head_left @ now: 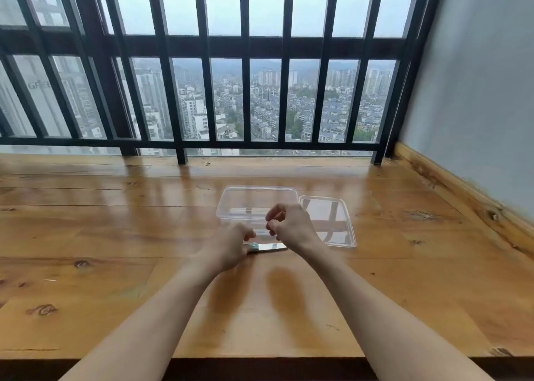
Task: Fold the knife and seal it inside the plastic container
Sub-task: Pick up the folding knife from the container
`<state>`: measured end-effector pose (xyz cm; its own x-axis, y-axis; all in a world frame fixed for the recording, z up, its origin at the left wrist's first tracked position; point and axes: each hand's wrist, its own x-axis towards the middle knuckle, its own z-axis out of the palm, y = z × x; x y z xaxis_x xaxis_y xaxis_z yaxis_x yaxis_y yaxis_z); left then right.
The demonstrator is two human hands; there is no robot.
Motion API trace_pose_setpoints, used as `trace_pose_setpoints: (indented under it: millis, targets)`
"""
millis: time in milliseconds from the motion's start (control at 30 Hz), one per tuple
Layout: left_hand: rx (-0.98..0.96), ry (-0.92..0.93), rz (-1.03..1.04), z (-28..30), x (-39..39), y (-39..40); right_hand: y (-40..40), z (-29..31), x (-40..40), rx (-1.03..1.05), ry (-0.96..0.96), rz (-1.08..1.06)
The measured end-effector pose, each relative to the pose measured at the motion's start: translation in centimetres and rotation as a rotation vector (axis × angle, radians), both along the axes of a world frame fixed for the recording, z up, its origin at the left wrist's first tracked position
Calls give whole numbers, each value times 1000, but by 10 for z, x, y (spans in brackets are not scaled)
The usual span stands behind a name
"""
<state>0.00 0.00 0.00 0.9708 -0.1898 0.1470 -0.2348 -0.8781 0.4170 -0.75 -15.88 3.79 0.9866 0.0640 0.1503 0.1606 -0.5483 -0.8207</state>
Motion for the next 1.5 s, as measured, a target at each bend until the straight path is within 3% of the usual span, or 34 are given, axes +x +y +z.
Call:
trace_pose_setpoints:
  millis: [167, 433, 667, 800, 1033, 1267, 1500]
  targets:
    - [217, 6, 29, -5, 0, 1, 5, -8, -1, -57, 3, 34]
    - [228, 24, 1, -3, 1, 0, 10, -18, -5, -243, -34, 69]
    - [-168, 93, -90, 2, -2, -5, 9, -13, -17, -412, -92, 168]
    - [-417, 110, -140, 11, -12, -8, 8, -7, -24, -583, -235, 150]
    - [-754, 127, -158, 23, -19, -13, 6, 3, -25, -666, -507, 158]
    - [-1130, 193, -116, 27, -15, -10, 3, 7, -18, -575, -739, 73]
    - [-1335, 252, -26, 29, -10, -13, 2, 5, -13, -199, -811, -9]
